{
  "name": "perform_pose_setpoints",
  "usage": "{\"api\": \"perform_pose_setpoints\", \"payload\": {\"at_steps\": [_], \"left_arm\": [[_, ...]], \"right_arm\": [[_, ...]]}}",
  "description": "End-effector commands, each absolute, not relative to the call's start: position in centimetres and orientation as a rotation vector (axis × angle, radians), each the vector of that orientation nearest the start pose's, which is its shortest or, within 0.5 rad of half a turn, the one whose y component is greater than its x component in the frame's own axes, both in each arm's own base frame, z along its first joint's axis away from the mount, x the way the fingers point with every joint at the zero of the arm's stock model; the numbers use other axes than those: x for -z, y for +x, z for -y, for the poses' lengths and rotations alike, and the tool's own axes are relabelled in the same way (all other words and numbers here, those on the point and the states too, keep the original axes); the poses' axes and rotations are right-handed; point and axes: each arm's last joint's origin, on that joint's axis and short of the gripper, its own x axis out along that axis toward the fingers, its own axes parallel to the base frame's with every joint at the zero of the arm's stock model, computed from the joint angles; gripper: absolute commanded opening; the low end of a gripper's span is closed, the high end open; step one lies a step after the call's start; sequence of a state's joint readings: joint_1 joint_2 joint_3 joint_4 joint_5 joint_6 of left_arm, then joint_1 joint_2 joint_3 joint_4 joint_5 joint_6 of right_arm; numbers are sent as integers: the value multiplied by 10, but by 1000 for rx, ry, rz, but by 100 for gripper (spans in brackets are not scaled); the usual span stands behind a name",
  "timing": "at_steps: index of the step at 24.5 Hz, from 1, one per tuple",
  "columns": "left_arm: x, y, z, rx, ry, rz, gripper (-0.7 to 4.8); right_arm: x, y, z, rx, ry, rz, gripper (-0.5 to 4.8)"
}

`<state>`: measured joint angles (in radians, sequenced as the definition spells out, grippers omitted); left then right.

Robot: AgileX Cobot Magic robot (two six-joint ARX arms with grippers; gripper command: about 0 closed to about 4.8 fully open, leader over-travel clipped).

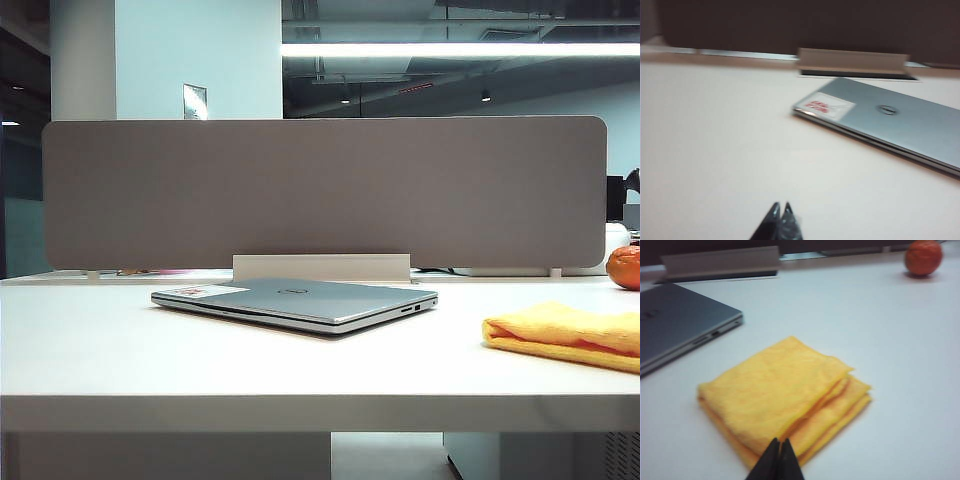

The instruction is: Pick up the yellow rag and put it over the laptop.

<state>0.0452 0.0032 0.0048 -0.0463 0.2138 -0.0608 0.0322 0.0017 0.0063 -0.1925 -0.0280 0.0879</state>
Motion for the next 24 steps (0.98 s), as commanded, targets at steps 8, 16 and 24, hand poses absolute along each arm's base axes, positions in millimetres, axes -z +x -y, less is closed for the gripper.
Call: {"api": "perform_pose_setpoints", "payload": {"at_steps": [8, 16, 24], "left_arm": [[-157, 94, 10, 446, -89, -108, -6], [-154, 91, 14, 605, -130, -152, -6], [-153, 91, 13, 597, -134, -157, -6]], "right_arm": [[-148, 96, -7, -131, 145, -182, 22], [-149, 96, -9, -203, 289, -187, 22], [-177, 91, -8, -201, 319, -114, 21]]}}
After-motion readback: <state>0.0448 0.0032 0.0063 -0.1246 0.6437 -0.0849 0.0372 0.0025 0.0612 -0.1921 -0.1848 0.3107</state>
